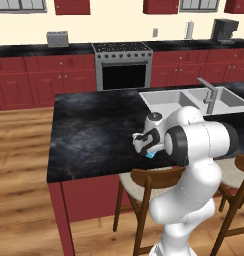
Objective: Stack the yogurt containers by placing the smaller containers on top of the larger containers.
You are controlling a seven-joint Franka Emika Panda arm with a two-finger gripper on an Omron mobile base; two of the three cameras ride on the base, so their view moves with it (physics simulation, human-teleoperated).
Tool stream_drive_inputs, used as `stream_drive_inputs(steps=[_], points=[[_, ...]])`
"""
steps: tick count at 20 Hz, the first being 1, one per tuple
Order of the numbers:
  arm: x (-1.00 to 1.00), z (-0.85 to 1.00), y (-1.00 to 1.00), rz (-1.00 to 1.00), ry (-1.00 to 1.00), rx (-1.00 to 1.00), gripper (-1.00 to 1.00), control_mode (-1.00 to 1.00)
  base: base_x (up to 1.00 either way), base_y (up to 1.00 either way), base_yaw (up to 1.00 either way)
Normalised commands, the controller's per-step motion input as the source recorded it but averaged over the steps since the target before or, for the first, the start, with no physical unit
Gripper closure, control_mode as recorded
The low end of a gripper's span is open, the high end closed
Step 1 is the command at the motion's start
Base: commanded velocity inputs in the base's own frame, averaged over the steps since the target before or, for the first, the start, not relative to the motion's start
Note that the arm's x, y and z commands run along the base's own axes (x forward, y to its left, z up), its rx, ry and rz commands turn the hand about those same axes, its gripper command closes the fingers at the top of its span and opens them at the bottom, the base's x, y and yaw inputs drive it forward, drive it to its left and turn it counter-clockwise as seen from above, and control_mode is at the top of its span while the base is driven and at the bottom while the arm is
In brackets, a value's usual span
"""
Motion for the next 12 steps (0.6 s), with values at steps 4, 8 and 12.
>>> stream_drive_inputs(steps=[4, 8, 12], points=[[0.00, -0.10, 0.00, 0.00, -0.04, 0.00, -1.00, -1.00, 0.00, 0.00, 0.00], [-0.01, -0.18, 0.00, 0.00, -0.08, 0.00, -1.00, -1.00, 0.00, 0.00, 0.00], [-0.02, -0.20, 0.00, 0.00, -0.08, 0.00, -1.00, -1.00, 0.00, 0.00, 0.00]])
